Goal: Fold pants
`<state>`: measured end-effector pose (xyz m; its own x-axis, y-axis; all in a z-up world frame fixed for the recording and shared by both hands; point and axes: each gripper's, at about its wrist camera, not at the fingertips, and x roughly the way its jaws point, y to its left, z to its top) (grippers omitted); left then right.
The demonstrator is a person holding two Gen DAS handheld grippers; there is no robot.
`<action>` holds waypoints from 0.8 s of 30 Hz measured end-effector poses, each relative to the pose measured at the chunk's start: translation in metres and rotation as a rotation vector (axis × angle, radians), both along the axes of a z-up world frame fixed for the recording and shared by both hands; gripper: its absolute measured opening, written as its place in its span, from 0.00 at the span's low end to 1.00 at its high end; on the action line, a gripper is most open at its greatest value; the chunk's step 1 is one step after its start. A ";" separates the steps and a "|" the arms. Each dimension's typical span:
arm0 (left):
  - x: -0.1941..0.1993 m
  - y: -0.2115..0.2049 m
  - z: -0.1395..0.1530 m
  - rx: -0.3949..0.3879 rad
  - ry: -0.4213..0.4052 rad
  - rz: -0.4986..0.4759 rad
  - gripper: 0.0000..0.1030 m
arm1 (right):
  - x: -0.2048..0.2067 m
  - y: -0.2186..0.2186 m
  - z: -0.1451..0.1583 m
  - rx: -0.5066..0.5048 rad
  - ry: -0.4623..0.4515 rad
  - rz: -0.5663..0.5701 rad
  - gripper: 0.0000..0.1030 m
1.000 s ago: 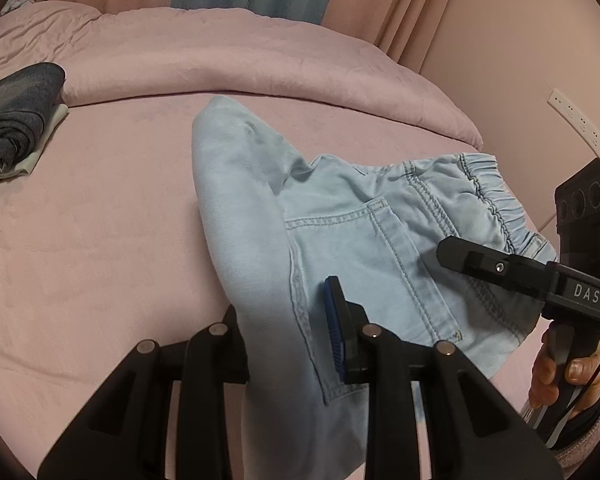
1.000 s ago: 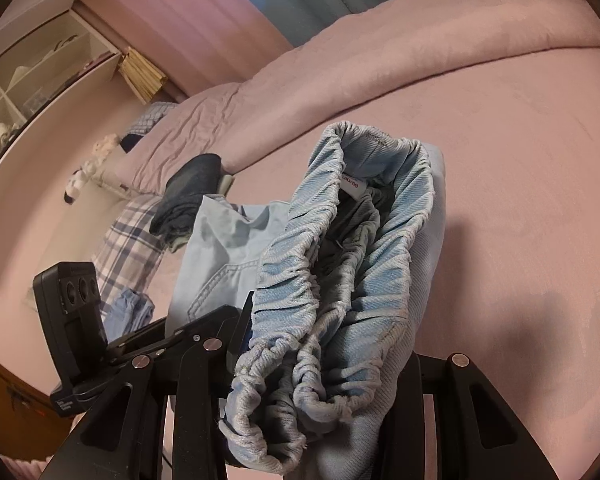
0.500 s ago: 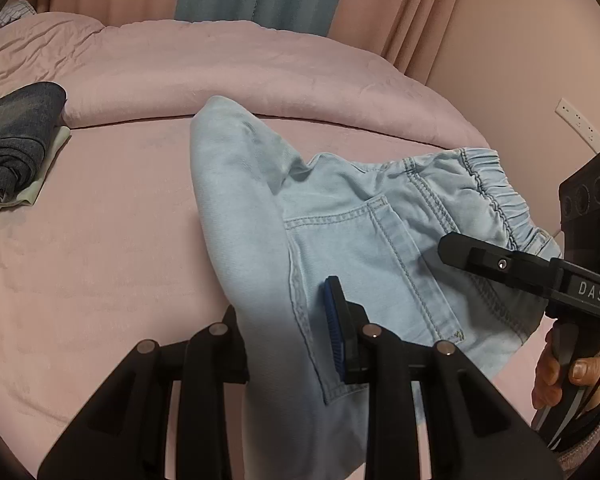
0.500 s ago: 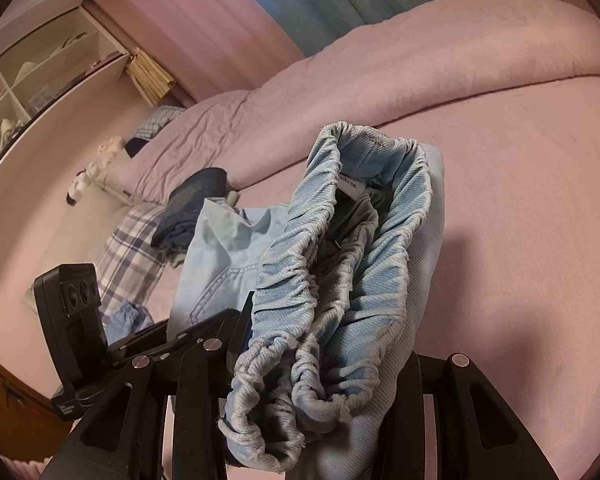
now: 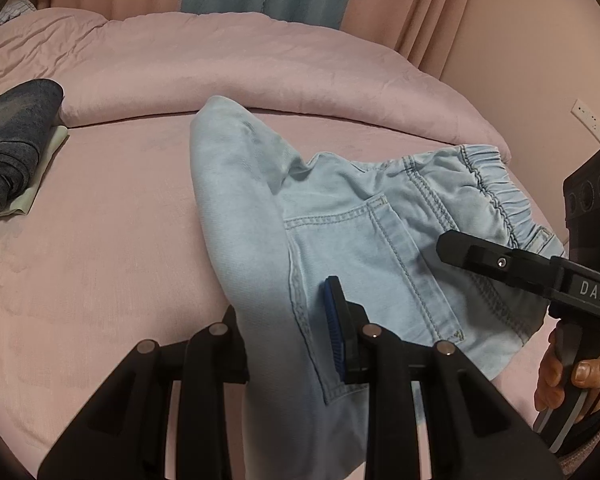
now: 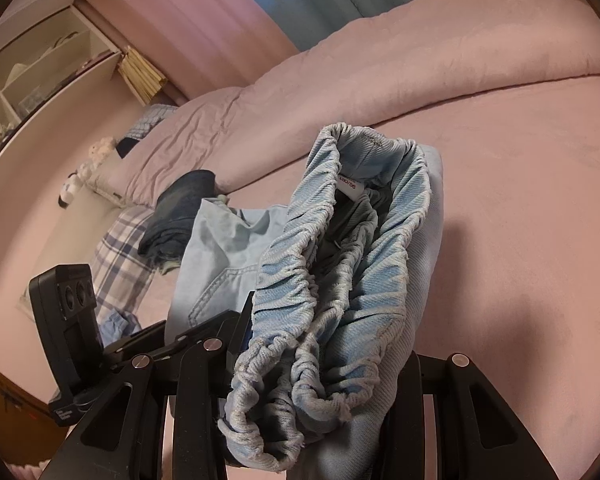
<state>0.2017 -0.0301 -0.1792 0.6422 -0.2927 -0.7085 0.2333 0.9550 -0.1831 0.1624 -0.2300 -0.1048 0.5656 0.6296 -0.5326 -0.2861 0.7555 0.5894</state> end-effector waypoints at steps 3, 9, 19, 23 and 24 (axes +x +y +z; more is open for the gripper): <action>0.007 0.002 -0.004 0.001 0.010 0.005 0.26 | 0.006 0.003 -0.003 -0.005 0.008 0.002 0.39; 0.019 0.005 -0.012 0.006 0.031 0.016 0.26 | 0.017 0.007 -0.010 -0.014 0.026 0.006 0.39; 0.036 0.008 -0.031 0.020 0.080 0.020 0.26 | 0.037 0.016 -0.029 -0.038 0.080 0.015 0.39; 0.040 0.009 -0.034 0.025 0.086 0.021 0.26 | 0.043 0.019 -0.035 -0.042 0.097 0.011 0.39; 0.041 0.009 -0.034 0.026 0.086 0.021 0.26 | 0.044 0.018 -0.036 -0.043 0.101 0.010 0.39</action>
<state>0.2424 -0.0214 -0.2128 0.5843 -0.2611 -0.7684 0.1978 0.9641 -0.1772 0.2061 -0.2117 -0.1407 0.5020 0.6102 -0.6129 -0.2344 0.7782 0.5827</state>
